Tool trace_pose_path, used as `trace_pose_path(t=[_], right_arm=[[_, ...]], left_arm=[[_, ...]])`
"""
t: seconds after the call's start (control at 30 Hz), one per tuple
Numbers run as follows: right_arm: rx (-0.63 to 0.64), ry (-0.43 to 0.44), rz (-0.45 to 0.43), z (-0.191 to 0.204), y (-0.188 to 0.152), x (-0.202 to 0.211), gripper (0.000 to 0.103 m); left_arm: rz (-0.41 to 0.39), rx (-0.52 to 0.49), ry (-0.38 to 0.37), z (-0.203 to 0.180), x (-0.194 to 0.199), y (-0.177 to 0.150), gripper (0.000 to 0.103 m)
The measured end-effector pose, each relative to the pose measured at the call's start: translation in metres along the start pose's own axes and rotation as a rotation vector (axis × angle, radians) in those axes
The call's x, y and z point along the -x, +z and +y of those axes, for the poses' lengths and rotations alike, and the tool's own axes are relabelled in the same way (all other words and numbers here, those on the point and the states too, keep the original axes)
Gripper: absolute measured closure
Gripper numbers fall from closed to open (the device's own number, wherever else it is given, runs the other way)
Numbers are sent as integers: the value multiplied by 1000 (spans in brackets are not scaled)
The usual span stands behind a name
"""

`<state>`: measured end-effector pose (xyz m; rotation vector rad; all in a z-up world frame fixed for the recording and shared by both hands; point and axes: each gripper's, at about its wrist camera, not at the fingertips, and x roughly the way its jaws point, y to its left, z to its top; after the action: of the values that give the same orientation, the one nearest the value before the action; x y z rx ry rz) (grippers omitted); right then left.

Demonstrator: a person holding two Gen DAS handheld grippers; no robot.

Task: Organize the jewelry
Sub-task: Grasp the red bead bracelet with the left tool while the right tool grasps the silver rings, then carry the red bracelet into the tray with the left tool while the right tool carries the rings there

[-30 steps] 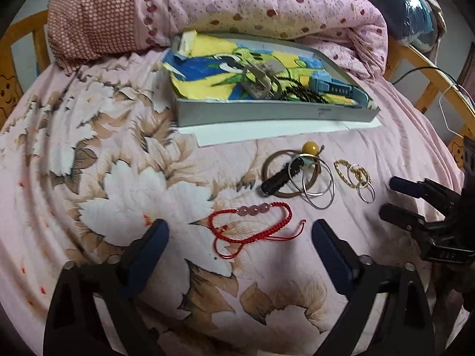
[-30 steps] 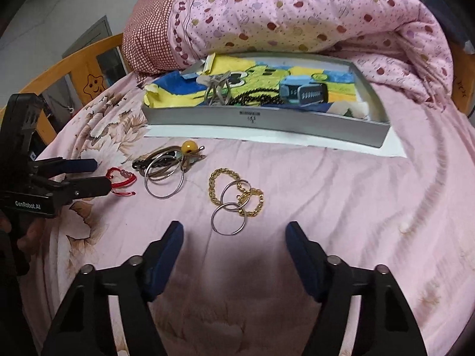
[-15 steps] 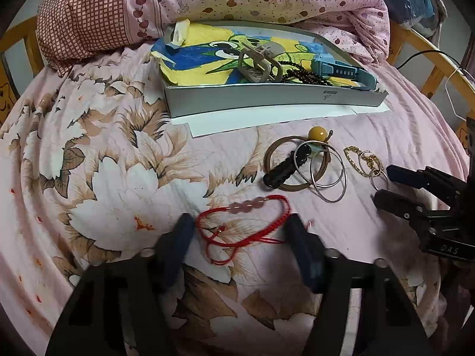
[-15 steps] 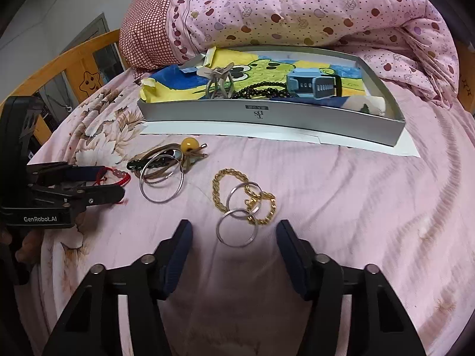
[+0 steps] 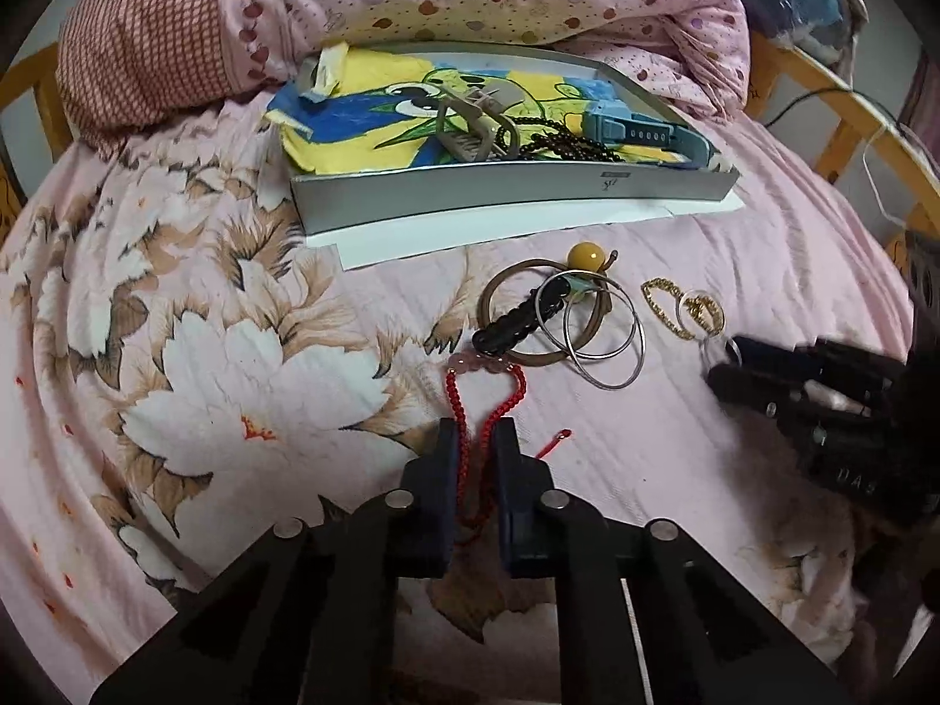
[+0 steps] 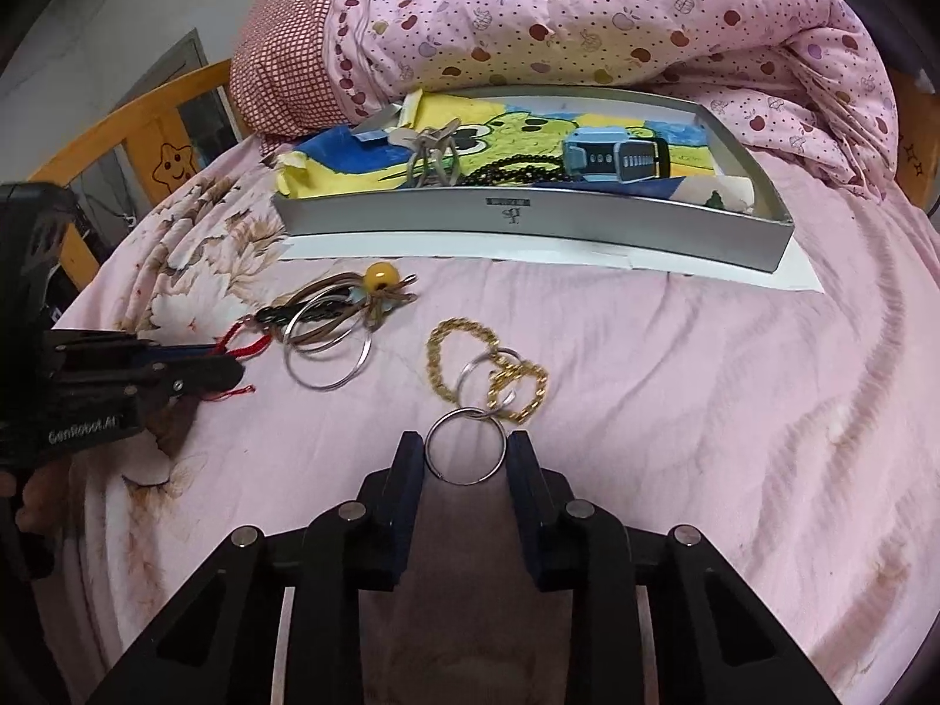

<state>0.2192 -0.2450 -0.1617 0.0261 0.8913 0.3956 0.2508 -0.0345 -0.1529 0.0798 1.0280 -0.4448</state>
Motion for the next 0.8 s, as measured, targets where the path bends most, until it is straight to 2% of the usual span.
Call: trace_pose_path(t=[0.23, 0.53, 0.8], right_arm=[[-45, 52, 0, 3, -8, 12, 75], [-71, 62, -30, 1, -11, 29, 76], [-26, 75, -94, 10, -3, 46, 76]], left_arm=[[27, 77, -74, 1, 9, 3, 98], [25, 28, -104, -21, 15, -4, 98], [-34, 40, -119, -25, 26, -5, 98]])
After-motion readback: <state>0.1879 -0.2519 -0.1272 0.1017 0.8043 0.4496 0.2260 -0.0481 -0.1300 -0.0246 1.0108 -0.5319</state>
